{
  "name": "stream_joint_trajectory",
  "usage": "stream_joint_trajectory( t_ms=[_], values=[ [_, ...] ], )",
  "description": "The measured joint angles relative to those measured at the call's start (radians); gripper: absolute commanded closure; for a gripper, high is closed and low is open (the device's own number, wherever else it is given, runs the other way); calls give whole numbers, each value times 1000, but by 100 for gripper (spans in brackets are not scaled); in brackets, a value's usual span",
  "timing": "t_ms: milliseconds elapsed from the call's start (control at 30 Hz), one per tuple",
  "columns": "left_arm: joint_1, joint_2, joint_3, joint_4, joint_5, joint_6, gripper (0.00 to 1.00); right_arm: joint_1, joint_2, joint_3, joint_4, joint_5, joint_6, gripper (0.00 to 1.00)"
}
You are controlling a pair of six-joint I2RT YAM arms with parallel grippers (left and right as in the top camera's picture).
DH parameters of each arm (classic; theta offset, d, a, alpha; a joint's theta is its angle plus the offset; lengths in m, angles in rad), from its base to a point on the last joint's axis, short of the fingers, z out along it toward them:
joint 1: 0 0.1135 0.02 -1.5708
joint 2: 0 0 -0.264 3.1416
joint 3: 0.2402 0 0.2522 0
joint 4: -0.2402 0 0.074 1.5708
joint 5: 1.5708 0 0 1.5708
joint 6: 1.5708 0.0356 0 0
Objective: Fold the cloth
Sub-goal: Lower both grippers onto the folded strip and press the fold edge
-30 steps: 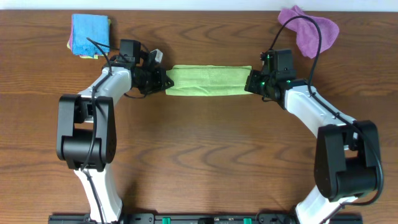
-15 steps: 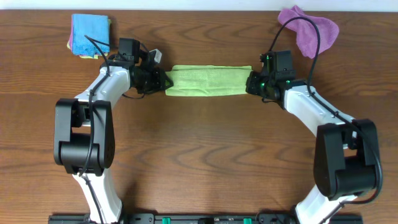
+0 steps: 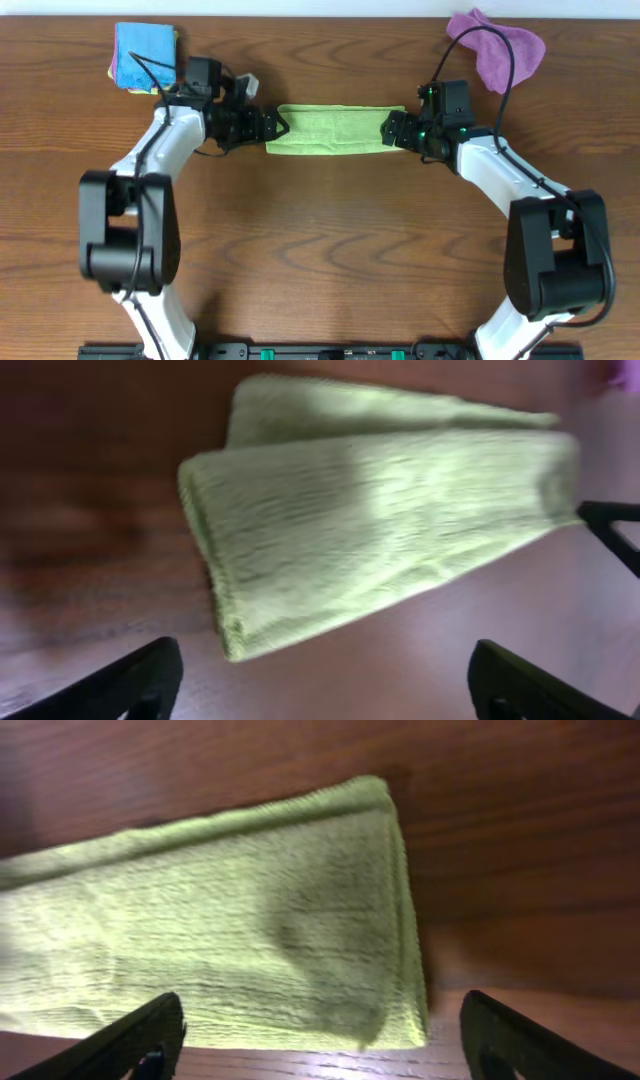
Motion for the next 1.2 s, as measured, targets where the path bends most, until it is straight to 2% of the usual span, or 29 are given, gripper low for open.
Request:
stream_joint_trajectory(
  t_ms=[33, 67, 100, 300, 700, 967, 1200],
  values=[
    [0, -34, 0, -5, -2, 20, 50, 0, -11, 3, 0, -5, 0, 78],
    [0, -60, 0, -9, -5, 32, 84, 0, -26, 5, -1, -10, 1, 98],
    [0, -95, 0, -10, -9, 53, 94, 0, -48, 9, 0, -15, 0, 99],
    [-5, -183, 7, 5, -96, 100, 94, 14, -156, 32, 0, -14, -25, 98],
    [-134, 31, 8, 159, -296, 109, 95, 133, -129, 34, -46, 260, -86, 99],
    [-206, 32, 8, 171, -492, 127, 94, 131, 5, 34, -13, 315, -97, 98],
    [-204, 59, 8, 182, -558, 123, 95, 131, 62, 34, 31, 315, -97, 98]
  ],
)
